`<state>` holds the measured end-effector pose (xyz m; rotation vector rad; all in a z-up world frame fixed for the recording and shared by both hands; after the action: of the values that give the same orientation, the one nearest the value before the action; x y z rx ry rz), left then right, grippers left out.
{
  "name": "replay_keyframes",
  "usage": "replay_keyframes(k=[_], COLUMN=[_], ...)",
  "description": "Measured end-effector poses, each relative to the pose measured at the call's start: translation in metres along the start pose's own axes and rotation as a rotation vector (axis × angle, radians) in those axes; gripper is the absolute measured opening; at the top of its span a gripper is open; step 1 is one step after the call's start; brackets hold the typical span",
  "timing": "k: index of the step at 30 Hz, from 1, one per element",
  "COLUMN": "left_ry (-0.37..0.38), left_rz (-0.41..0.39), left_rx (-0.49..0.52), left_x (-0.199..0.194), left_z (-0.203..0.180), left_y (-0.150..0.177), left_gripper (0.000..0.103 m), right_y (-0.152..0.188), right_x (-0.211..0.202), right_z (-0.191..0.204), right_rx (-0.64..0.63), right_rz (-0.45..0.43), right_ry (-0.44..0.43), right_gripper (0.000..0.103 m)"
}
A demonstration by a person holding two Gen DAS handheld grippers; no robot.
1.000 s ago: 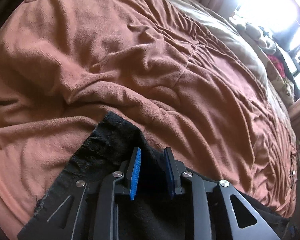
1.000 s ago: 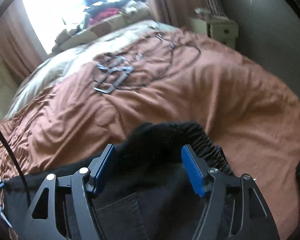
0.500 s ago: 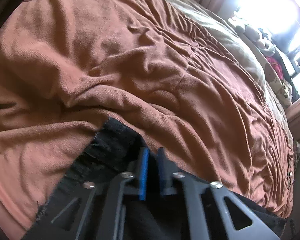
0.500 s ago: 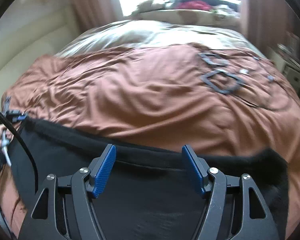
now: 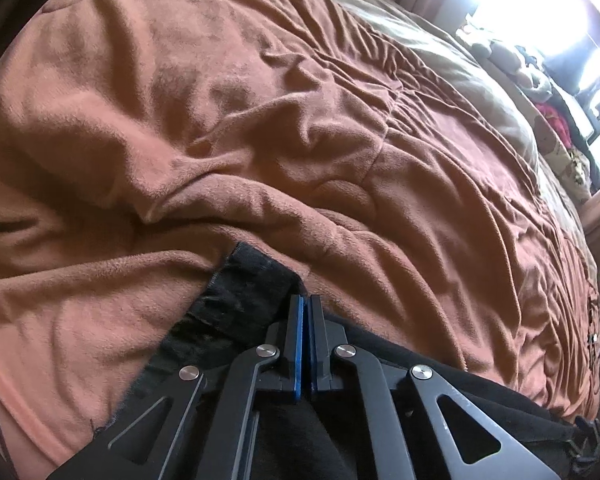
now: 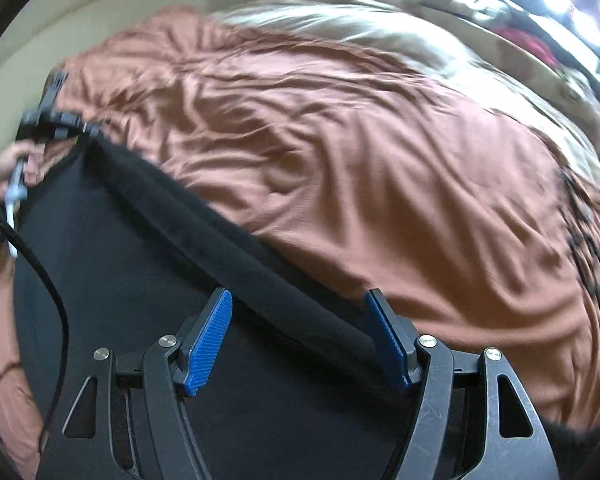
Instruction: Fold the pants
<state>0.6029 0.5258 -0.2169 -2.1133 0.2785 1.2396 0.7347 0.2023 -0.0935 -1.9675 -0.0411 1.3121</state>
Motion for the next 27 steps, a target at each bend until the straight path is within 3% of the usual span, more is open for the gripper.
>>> replay_keyframes(k=[7,9,14,19,23,27], left_ry=[0.0,0.006,0.015,0.024,0.028,0.025], left_rz=[-0.004,-0.001,-0.002,-0.003,0.002,0.004], left_rx=[0.008,0.006,0.008,0.002,0.001,0.008], left_x=[-0.001,-0.001,-0.002,0.0,0.001,0.001], left_z=[0.005,0.007,0.008,0.009,0.011,0.01], left_y=[0.002,0.002,0.002,0.004,0.005,0.005], left_gripper=[0.002,0.002,0.002,0.002,0.002,0.002], right_y=[-0.023,-0.025,-0.022,-0.022,-0.027,-0.029], right_x=[0.049,0.061,0.074,0.085,0.088,0.091], right_z=[0.017,0.019,0.023,0.018,0.015,0.002], right_rx=[-0.093,-0.1,-0.13,-0.089,-0.057,0.004], right_rz=[0.029,0.052,0.091,0.122,0.131,0.136], right_ry=[-0.058,-0.068,-0.072,-0.127,-0.189,-0.259], right_gripper=[0.066,0.053,0.051,0.051,0.037,0.036])
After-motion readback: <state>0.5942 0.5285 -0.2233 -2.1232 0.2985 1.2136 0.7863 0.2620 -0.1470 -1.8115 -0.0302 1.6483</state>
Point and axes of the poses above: each gripper's, at about its wrist camera, not at the fingertips, and x roughly the way its jaws point, z to its left, y to its underside, the point moved 5 cm from there along x, roughly the way its jaws point, and after that the axes turned 4 degrees about -x, right-handed, at the moved point
